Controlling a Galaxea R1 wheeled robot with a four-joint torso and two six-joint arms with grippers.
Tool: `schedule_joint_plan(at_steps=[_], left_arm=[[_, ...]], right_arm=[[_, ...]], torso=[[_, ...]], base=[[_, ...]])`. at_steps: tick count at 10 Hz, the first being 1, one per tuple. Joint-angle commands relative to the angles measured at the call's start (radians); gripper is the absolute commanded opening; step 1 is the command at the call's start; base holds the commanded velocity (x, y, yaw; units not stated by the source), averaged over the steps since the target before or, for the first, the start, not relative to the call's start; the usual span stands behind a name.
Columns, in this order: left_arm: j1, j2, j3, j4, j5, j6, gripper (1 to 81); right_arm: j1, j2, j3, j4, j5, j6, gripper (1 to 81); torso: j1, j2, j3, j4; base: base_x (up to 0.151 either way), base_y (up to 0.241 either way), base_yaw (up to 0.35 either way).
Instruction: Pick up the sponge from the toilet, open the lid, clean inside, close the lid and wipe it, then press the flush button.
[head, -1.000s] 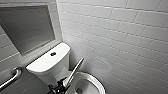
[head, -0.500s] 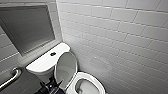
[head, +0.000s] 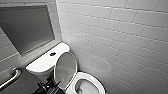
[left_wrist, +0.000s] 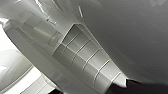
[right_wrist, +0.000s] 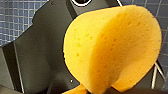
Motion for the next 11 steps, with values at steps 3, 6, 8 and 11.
schedule_joint_plan(at_steps=[3,6,8,11], left_arm=[[0.023,-0.110,-0.005,0.190,-0.078,0.008,81.1],[0.094,-0.118,-0.019,0.261,-0.095,-0.002,81.1],[0.103,-0.123,-0.050,0.416,-0.102,0.007,81.1],[0.145,-0.046,-0.290,1.159,-0.061,-0.007,81.1]], right_arm=[[0.014,-0.028,0.027,-0.010,-0.069,0.002,1.0],[0.011,-0.028,0.030,-0.010,-0.069,0.002,1.0],[0.011,-0.030,0.030,-0.010,-0.069,0.002,1.0],[0.014,-0.030,0.026,-0.013,-0.069,-0.006,1.0]], torso=[[0.000,0.000,0.000,0.000],[0.000,0.000,0.000,0.000],[0.000,0.000,0.000,0.000],[0.000,0.000,0.000,0.000]], base=[[0.000,0.000,0.000],[0.000,0.000,0.000],[0.000,0.000,0.000],[0.000,0.000,0.000]])
